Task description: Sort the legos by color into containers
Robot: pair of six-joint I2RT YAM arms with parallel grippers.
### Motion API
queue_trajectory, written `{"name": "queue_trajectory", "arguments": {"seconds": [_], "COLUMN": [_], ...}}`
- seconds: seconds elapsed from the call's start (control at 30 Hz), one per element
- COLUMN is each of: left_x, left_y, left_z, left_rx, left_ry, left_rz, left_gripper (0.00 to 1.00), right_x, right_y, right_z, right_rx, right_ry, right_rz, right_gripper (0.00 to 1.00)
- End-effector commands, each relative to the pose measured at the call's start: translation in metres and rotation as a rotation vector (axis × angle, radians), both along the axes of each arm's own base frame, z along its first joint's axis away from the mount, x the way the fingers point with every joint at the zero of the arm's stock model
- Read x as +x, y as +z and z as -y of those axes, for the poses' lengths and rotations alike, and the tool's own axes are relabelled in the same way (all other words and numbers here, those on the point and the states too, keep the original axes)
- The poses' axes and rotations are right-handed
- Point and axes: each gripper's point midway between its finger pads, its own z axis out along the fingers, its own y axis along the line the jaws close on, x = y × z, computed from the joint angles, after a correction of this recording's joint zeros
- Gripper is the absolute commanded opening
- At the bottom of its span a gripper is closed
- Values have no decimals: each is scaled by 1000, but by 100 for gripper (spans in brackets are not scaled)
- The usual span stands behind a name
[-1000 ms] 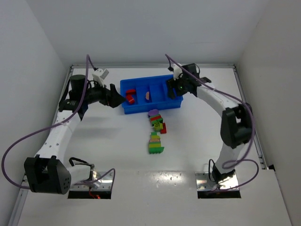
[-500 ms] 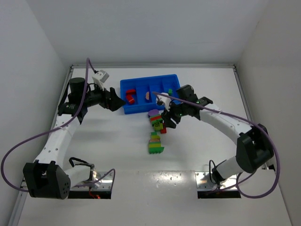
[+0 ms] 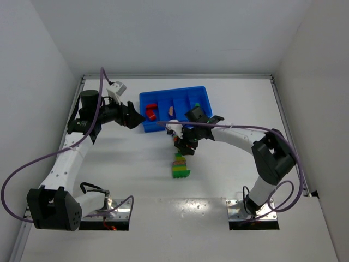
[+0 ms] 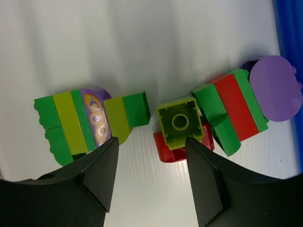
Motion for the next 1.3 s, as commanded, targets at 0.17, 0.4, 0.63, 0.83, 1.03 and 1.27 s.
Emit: {"name": "queue_trajectory", "arguments": {"seconds": [0.17, 0.4, 0.63, 0.83, 1.03, 1.27], "left_x": [1, 2, 3, 3, 3, 3], "left_y": [14, 14, 11, 8, 8, 8], "left_z": [0, 0, 0, 0, 0, 0], "left_rx": [6, 12, 12, 12, 12, 12], "left_ry": [-9, -12, -12, -12, -12, -12], "left_rz": [70, 77, 68, 68, 68, 68], "left_gripper": [100, 100, 100, 100, 100, 100], "right_x": [27, 41, 51, 54, 54, 52], "right_y": [9, 20, 24, 22, 19, 8], "right_z": [-21, -19, -14, -25, -36, -37], "right_rx": [12, 8, -23, -3, 2, -19], "right_ry": [15, -19, -70, -49, -19, -12], "right_rz": [126, 197, 226, 202, 143, 105], "right_gripper": [59, 59, 67, 68, 68, 67]}}
